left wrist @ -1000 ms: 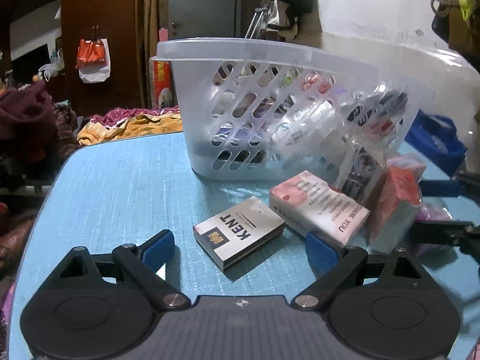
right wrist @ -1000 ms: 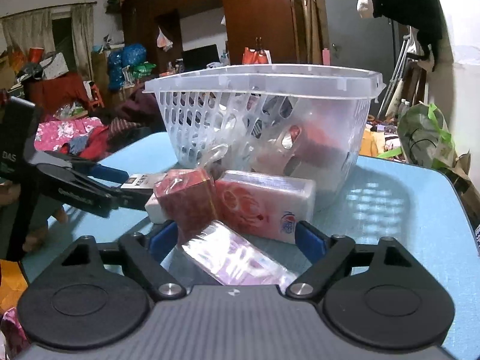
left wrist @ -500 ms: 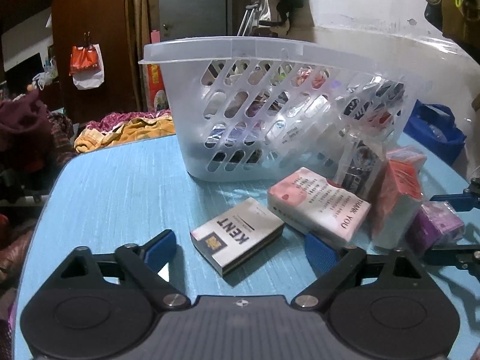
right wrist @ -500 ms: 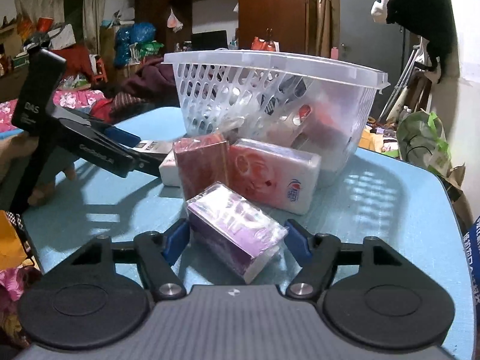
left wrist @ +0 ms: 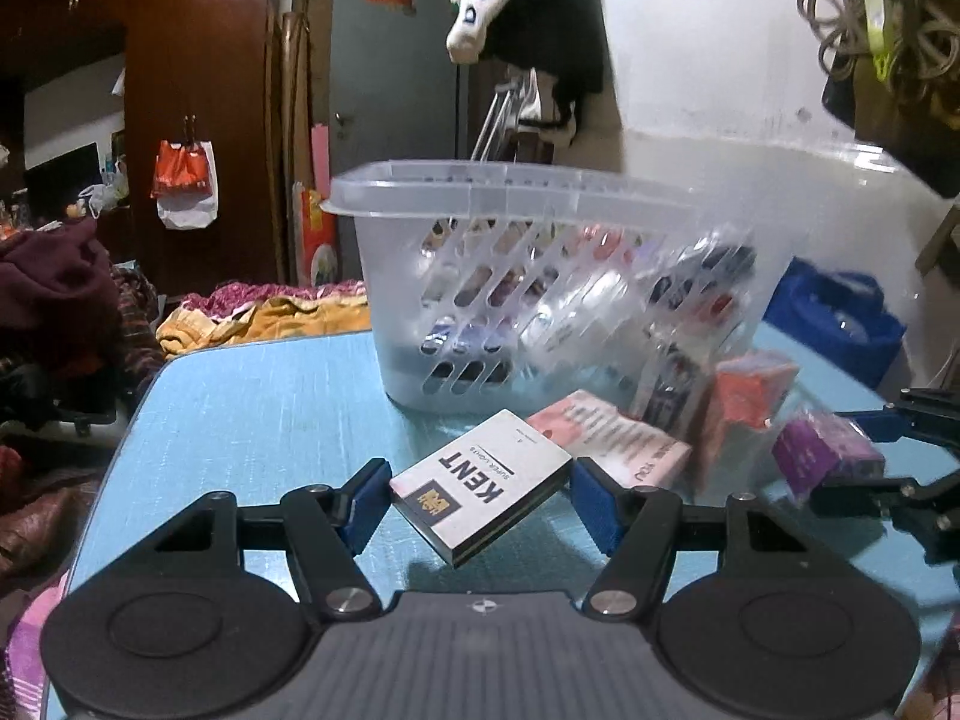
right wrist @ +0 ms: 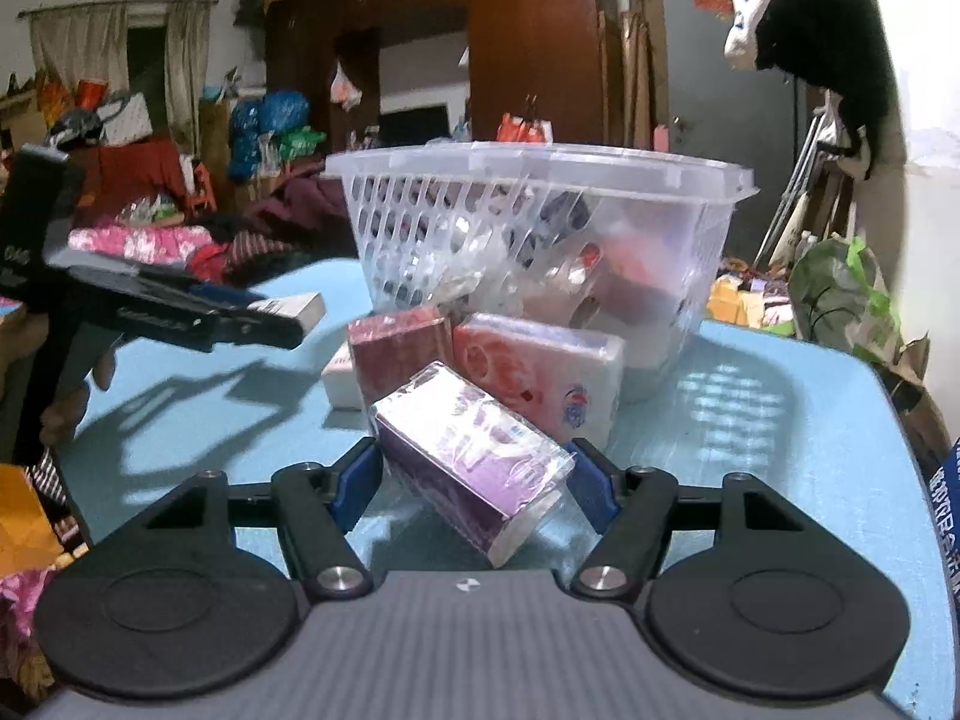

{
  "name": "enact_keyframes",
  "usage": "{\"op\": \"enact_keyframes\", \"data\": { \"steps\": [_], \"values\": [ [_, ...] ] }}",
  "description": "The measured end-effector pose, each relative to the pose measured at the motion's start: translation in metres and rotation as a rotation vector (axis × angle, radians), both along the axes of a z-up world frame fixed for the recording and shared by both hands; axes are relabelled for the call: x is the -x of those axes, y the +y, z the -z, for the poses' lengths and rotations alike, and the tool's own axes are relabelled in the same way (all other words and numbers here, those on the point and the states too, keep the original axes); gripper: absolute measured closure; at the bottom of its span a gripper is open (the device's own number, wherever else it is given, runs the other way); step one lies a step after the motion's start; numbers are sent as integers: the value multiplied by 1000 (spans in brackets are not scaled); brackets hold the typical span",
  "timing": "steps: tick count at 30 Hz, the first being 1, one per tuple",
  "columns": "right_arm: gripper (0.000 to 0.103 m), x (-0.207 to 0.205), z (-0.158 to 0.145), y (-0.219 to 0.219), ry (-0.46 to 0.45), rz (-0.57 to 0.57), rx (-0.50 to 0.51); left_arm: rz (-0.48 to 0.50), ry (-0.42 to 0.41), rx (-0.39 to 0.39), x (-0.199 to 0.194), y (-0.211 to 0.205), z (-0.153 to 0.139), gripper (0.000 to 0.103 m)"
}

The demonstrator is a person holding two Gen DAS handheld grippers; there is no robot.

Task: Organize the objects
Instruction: 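Grasp the white KENT pack with left tool while right grasps pink-purple box, then carry both items over the basket and open both tools to drop them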

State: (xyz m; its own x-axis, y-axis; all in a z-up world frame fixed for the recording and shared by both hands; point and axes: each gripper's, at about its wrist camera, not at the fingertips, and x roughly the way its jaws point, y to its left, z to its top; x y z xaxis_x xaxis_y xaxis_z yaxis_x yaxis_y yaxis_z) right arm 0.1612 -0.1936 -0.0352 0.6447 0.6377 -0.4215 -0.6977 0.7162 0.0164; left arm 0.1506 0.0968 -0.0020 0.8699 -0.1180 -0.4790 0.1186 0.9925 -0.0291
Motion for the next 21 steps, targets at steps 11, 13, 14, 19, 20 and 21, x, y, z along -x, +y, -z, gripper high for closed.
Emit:
{"op": "enact_keyframes", "data": {
  "steps": [11, 13, 14, 19, 20, 21],
  "values": [
    [33, 8, -24, -21, -75, 81, -90, -20, -65, 59, 13, 8, -2, 34],
    [33, 8, -30, -22, -86, 78, -104, -13, -90, 70, 16, 8, -10, 34],
    [33, 8, -36, -21, -99, 82, -107, -7, -106, 80, 19, 8, -17, 34],
    [33, -11, -85, -5, -162, 88, -123, 23, -212, 106, 11, 6, -68, 34],
    [33, -20, -99, 3, -181, 95, -113, 30, -226, 110, 2, 5, -80, 34],
    [33, -30, -109, 11, -196, 106, -99, 36, -231, 118, -9, 4, -91, 34]
  ]
}}
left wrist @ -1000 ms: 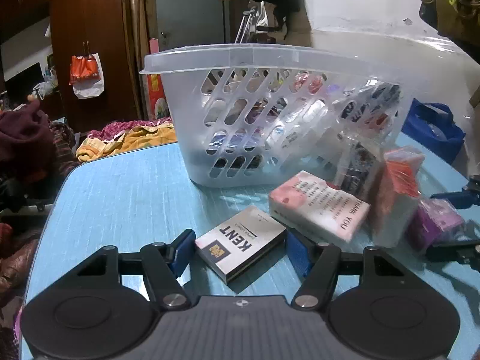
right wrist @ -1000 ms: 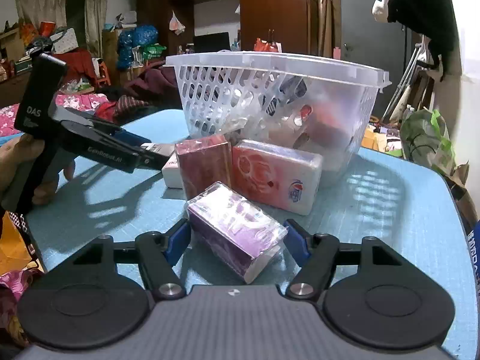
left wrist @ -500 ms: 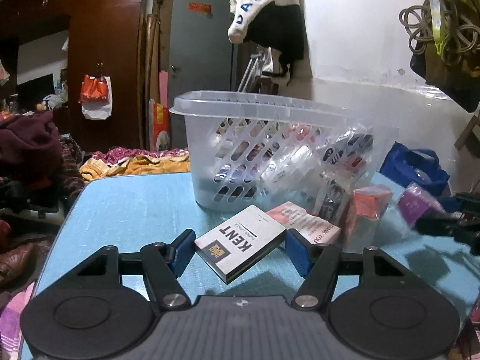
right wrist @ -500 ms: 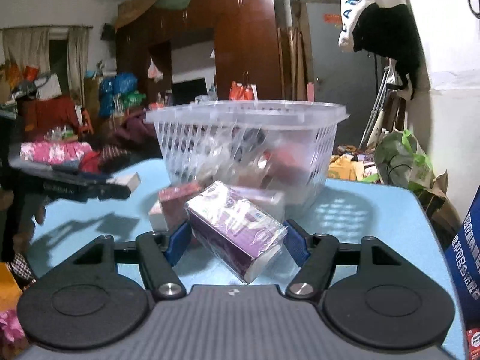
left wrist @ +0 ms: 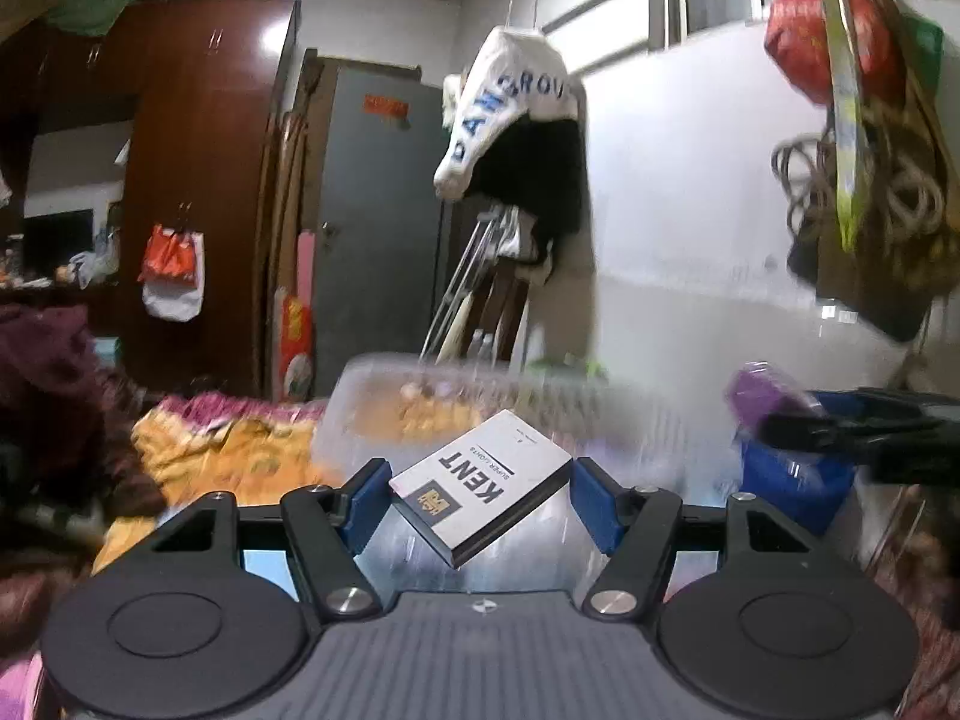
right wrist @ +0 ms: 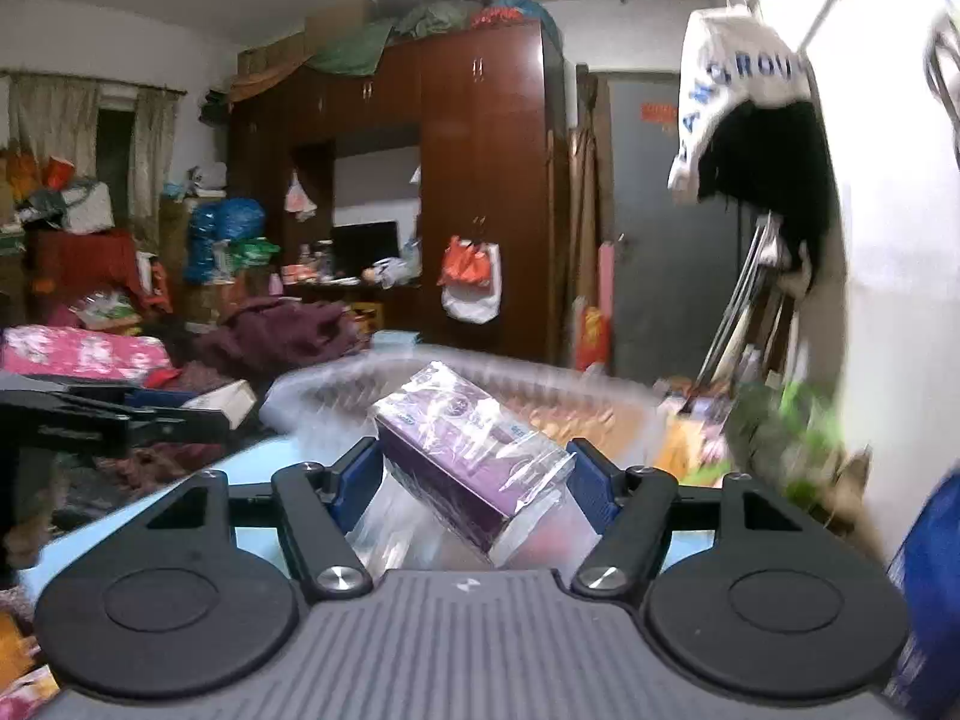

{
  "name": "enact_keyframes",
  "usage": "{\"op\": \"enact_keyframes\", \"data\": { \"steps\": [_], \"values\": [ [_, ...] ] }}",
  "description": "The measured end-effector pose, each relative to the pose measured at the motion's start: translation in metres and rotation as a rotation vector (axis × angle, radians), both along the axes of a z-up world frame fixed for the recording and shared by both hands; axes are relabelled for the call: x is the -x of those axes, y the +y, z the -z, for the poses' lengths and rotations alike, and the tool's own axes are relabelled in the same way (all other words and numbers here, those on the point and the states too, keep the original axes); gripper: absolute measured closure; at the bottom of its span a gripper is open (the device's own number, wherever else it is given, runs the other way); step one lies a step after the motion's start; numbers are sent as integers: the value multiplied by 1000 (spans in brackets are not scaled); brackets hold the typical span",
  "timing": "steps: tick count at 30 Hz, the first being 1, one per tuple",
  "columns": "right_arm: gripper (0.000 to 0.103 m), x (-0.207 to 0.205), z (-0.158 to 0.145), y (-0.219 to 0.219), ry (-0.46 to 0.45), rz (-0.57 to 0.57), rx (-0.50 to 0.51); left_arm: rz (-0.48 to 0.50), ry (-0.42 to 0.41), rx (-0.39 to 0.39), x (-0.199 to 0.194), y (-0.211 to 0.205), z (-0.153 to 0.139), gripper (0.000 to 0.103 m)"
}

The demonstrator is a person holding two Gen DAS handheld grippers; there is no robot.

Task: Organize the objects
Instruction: 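Carry both items over the basket and open both tools to drop them, then grasp the pink THANK YOU box with left tool while right grasps pink-white box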

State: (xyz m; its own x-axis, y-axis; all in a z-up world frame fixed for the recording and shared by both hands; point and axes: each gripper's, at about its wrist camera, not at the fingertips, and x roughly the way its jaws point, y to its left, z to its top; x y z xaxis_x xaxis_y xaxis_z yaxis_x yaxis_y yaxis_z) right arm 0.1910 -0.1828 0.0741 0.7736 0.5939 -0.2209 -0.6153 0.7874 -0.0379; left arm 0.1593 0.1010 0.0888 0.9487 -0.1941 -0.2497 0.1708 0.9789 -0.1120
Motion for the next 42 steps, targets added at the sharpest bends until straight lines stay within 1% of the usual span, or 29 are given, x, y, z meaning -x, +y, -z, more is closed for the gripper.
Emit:
{"op": "enact_keyframes", "data": {
  "steps": [1, 3, 4, 6, 7, 8, 9, 10, 11, 12, 13, 15, 16, 17, 18, 20, 22, 25, 29, 32, 35, 36, 37, 39, 42],
  "values": [
    [33, -11, -8, 8, 1, 7, 12, 3, 0, -5, -13, -2, -11, 34],
    [33, -37, -20, 25, 29, 3, 24, -27, 7, -27, -39, -9, -24, 34],
    [33, -49, -22, 33, 50, -3, 28, -34, 37, -50, -56, -13, -26, 34],
    [32, -66, -16, 46, 79, 2, 75, -33, 69, -44, -81, -16, -23, 34],
    [28, -72, -11, 52, 77, 15, 94, -33, 90, -62, -92, -18, -19, 31],
    [24, -77, -5, 58, 77, 35, 124, -45, 121, -73, -102, -19, -15, 25],
    [18, -80, -1, 60, 78, 52, 141, -64, 148, -74, -110, -20, -10, 21],
    [12, -79, 1, 58, 72, 64, 138, -66, 153, -75, -110, -20, -8, 19],
    [8, -75, 3, 52, 71, 61, 116, -59, 150, -80, -108, -20, -6, 19],
    [0, -68, 3, 45, 73, 49, 95, -57, 143, -78, -100, -19, -5, 19],
    [0, -58, 5, 35, 70, 40, 69, -57, 128, -73, -87, -17, -4, 19],
    [0, -39, 9, 13, 78, 39, 48, -33, 91, -69, -52, -12, 1, 10],
    [0, -30, 17, 4, 102, 44, 57, -15, 84, -71, -36, -12, 8, 4],
    [0, -30, 23, 0, 129, 49, 72, 0, 97, -77, -25, -13, 16, 4],
    [0, -28, 32, -3, 156, 50, 93, 17, 131, -86, -18, -15, 27, 4],
    [0, -30, 55, -6, 211, 46, 141, 69, 196, -89, -19, -19, 46, 4],
    [0, -35, 71, -3, 239, 38, 180, 115, 252, -76, -26, -20, 66, 4],
    [3, -42, 84, 5, 252, 20, 205, 102, 322, -45, -40, -13, 85, 6],
    [5, -47, 93, 20, 271, -13, 231, 101, 374, -33, -50, -7, 95, 6],
    [5, -40, 101, 30, 248, -49, 264, 111, 388, -31, -48, -5, 98, 6],
    [5, -36, 105, 36, 233, -60, 281, 123, 395, -53, -45, -10, 101, 6],
    [7, -34, 106, 36, 225, -55, 272, 124, 398, -58, -45, -13, 102, 6],
    [15, -33, 105, 35, 221, -47, 267, 127, 399, -60, -46, -15, 103, 6],
    [27, -31, 104, 31, 227, -37, 260, 130, 404, -55, -46, -19, 104, 6],
    [30, -26, 102, 15, 237, -15, 223, 136, 406, -57, -51, -25, 106, 6]
  ]
}}
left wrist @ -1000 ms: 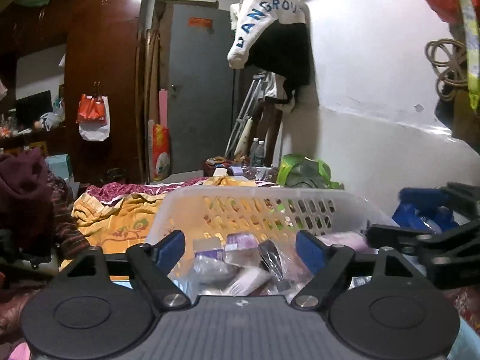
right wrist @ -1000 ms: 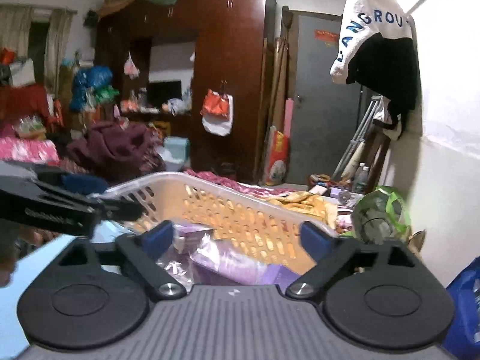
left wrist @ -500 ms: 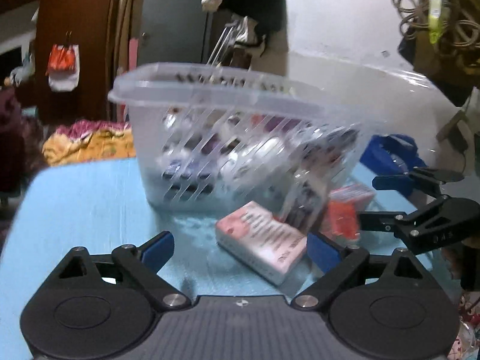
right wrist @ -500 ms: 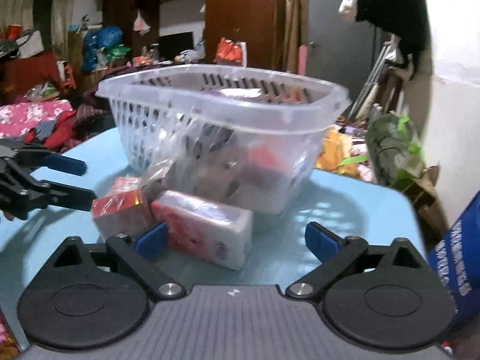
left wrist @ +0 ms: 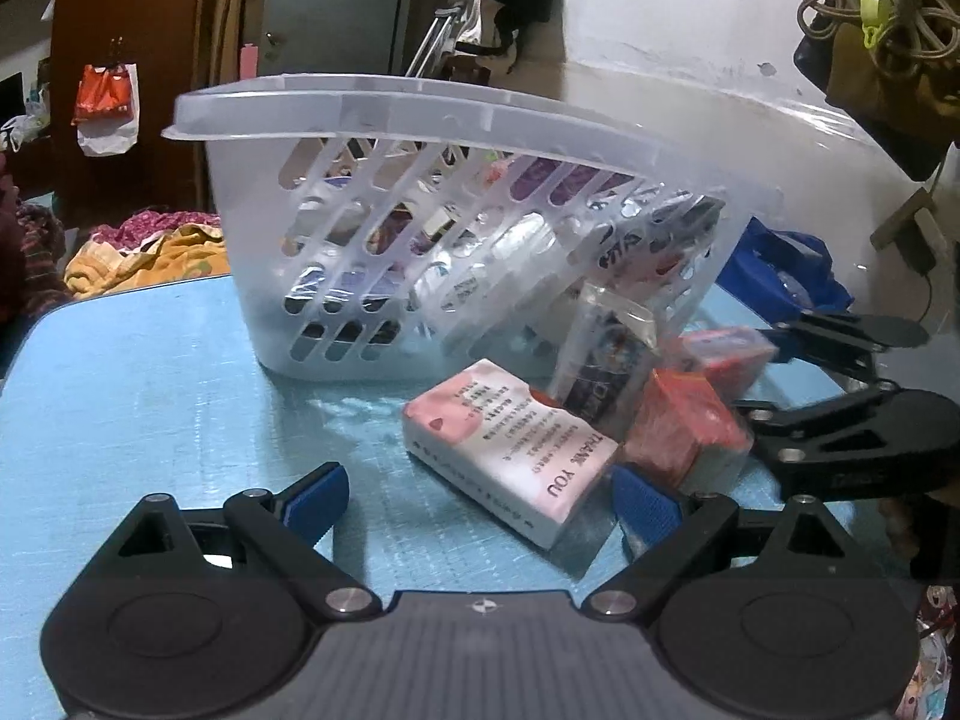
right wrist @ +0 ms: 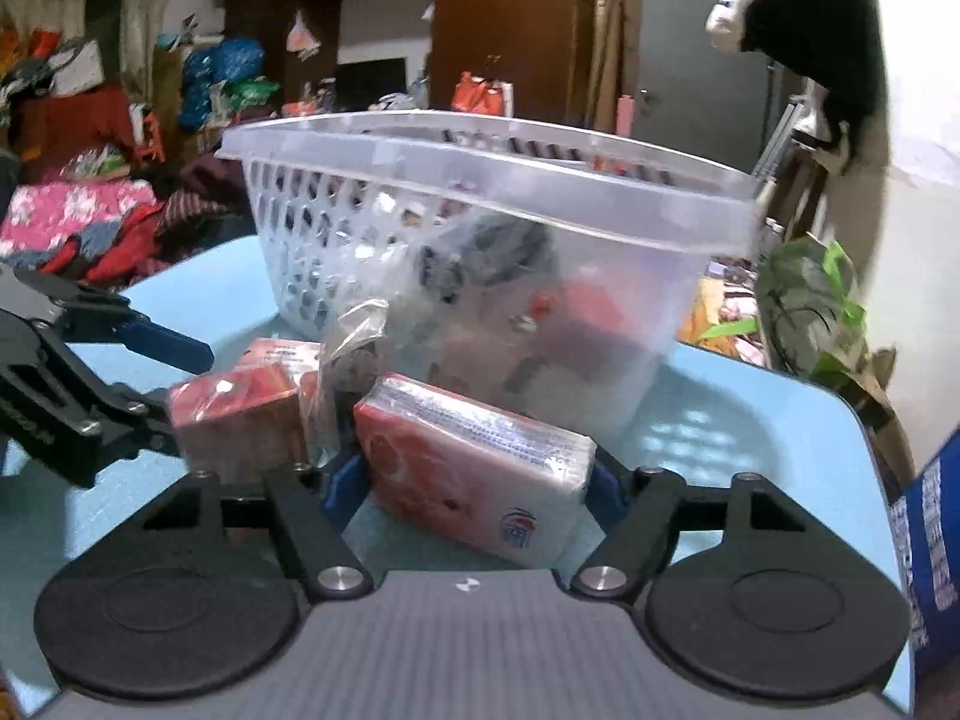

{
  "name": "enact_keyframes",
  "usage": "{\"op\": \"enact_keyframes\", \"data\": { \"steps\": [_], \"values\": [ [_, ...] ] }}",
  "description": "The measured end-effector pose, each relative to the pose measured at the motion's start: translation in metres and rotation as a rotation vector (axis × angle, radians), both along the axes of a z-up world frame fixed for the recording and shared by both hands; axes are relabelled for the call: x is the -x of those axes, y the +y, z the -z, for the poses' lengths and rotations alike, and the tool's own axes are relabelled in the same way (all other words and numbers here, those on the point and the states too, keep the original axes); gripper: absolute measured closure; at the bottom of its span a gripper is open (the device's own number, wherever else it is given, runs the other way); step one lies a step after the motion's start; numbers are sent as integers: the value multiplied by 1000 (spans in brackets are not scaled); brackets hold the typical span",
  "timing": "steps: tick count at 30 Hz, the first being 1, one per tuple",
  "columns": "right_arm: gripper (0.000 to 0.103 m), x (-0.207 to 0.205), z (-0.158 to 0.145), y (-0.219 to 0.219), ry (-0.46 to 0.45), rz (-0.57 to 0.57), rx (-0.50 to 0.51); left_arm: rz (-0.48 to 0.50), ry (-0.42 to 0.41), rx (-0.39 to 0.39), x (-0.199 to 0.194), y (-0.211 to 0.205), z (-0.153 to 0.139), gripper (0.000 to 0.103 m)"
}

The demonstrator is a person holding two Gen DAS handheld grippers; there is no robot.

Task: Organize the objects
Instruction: 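Grasp the pink THANK YOU box with left tool while right grasps pink-white box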

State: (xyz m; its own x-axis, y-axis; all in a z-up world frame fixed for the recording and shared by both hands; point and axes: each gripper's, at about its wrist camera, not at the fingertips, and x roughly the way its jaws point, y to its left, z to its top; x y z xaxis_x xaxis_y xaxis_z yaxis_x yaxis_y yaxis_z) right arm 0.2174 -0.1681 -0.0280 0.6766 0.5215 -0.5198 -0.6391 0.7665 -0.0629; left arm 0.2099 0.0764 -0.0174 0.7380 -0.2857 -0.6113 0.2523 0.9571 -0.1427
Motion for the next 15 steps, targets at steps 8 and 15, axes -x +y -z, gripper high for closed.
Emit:
{"op": "enact_keyframes", "data": {
  "steps": [8, 15],
  "values": [
    [29, 12, -4, -40, 6, 55, -129, -8, -4, -25, -15, -11, 1, 6],
    [29, 14, 3, -40, 26, 44, -146, -10, -57, -5, -5, -6, -3, 22]
  ]
}}
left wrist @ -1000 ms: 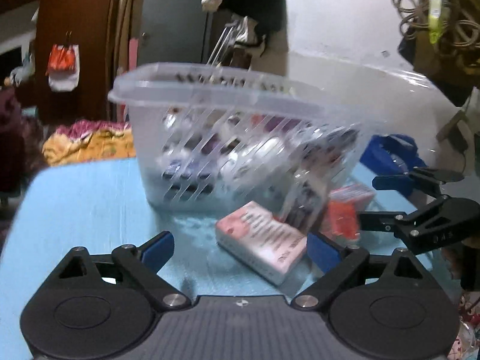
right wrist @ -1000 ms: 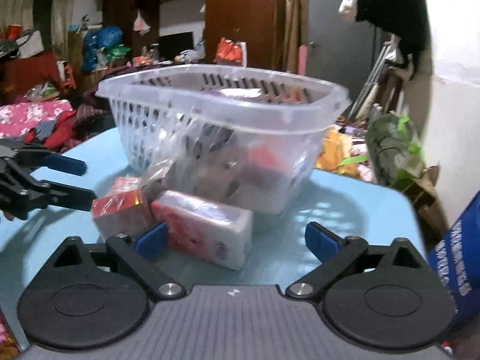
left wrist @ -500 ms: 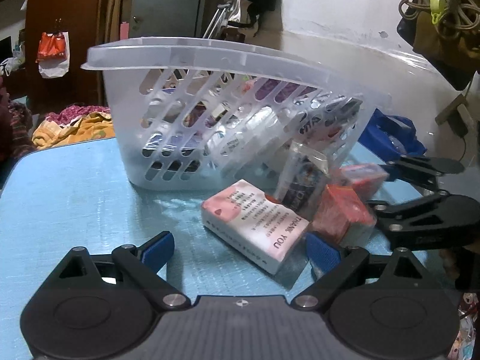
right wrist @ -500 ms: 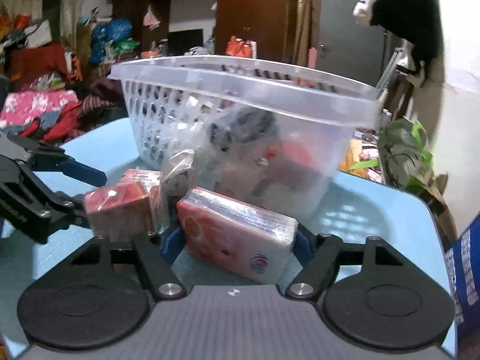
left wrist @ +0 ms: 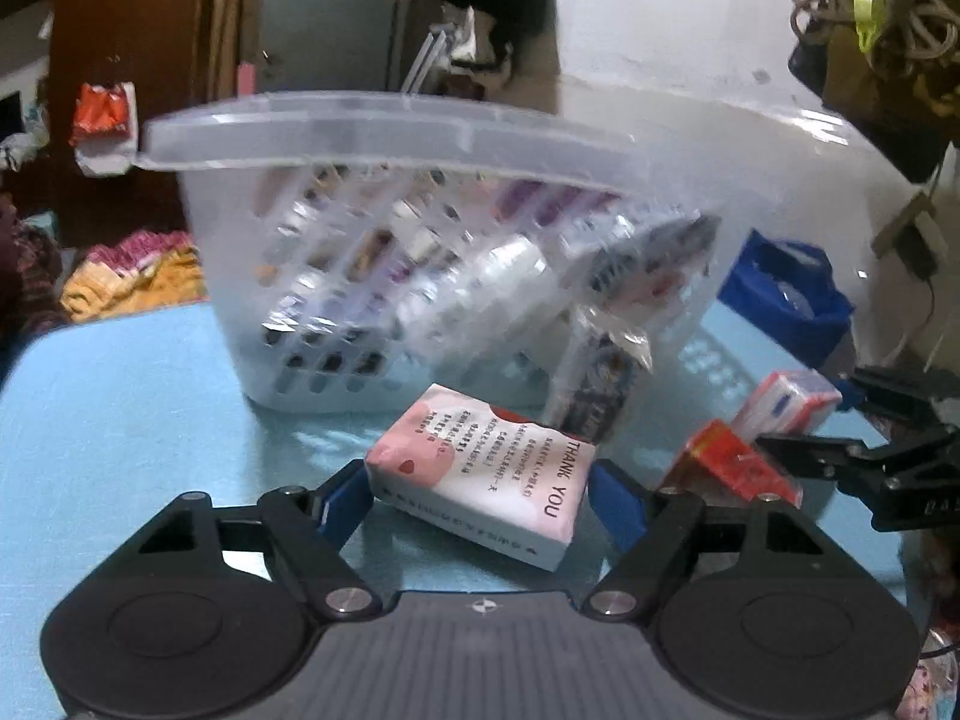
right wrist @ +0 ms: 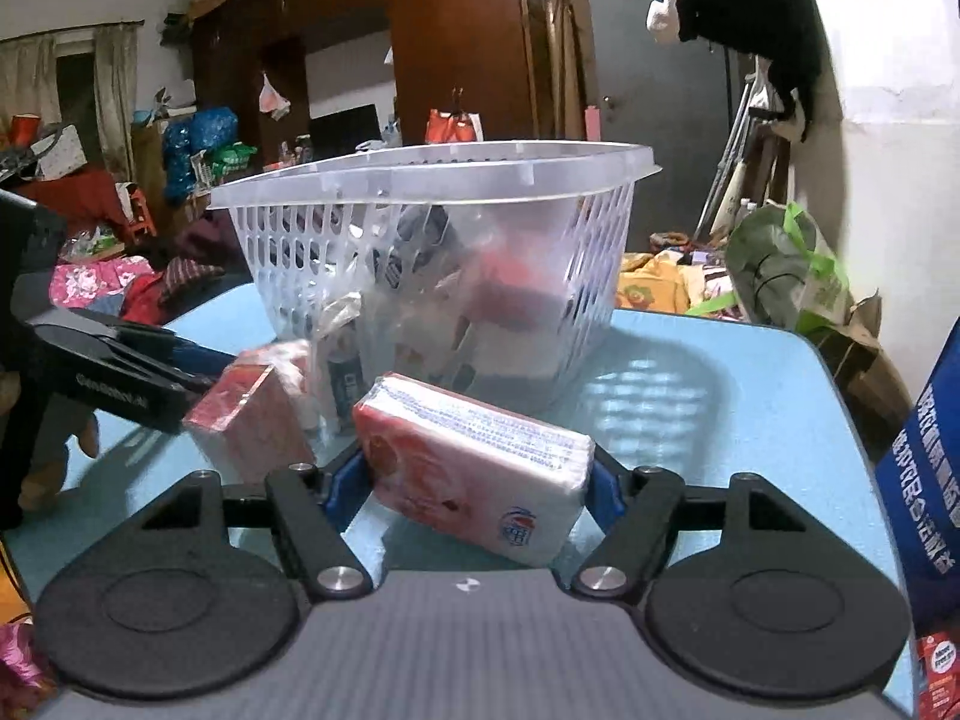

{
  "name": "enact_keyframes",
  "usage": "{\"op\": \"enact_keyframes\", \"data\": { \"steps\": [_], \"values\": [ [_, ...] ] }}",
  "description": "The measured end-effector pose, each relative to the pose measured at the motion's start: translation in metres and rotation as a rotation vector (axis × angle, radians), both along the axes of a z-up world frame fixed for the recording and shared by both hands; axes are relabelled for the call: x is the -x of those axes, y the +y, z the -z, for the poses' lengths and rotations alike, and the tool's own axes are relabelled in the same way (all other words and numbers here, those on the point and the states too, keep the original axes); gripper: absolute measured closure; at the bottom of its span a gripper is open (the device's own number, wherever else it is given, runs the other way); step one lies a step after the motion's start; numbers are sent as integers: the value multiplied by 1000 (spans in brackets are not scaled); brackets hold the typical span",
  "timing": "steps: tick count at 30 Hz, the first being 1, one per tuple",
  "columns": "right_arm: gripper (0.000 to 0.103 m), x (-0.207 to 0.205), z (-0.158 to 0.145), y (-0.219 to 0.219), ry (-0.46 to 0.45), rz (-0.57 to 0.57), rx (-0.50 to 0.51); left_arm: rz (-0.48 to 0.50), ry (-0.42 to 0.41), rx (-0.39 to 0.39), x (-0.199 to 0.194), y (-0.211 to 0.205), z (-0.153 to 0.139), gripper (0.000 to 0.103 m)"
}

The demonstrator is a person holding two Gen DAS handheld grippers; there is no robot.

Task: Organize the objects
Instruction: 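Grasp the pink THANK YOU box with left tool while right grasps pink-white box, then lift both boxes over the basket and open both tools to drop them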

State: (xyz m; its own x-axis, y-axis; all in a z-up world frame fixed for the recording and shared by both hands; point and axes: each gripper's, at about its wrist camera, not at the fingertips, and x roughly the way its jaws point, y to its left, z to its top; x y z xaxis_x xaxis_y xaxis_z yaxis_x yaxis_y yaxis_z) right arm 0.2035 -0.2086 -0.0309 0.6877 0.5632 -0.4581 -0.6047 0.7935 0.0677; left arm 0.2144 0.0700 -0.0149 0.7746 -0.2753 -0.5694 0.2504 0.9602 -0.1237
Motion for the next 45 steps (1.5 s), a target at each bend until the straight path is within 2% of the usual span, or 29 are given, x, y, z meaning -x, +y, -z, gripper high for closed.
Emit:
{"op": "enact_keyframes", "data": {
  "steps": [7, 12, 15, 29, 36, 41, 45],
  "values": [
    [29, 1, 3, -12, 3, 2, -74, -40, -40, 89, 21, 31, 2, 22],
    [29, 6, 2, -3, -35, 20, -25, -41, -81, 156, 29, 40, 0, 22],
    [29, 7, 2, -1, -51, 24, -6, -44, -93, 155, 31, 40, 0, 22],
    [30, 9, 1, -7, -65, 31, -41, -70, -174, 157, 44, 46, -6, 22],
    [30, 17, -3, -18, -105, 42, -113, -71, -270, 180, 68, 47, -17, 22],
    [30, 34, -25, -25, -166, 26, -165, -65, -332, 207, 81, 48, -37, 22],
    [30, 46, -65, -12, -267, -16, -179, -88, -414, 177, 80, 46, -75, 22]
  ]
}}
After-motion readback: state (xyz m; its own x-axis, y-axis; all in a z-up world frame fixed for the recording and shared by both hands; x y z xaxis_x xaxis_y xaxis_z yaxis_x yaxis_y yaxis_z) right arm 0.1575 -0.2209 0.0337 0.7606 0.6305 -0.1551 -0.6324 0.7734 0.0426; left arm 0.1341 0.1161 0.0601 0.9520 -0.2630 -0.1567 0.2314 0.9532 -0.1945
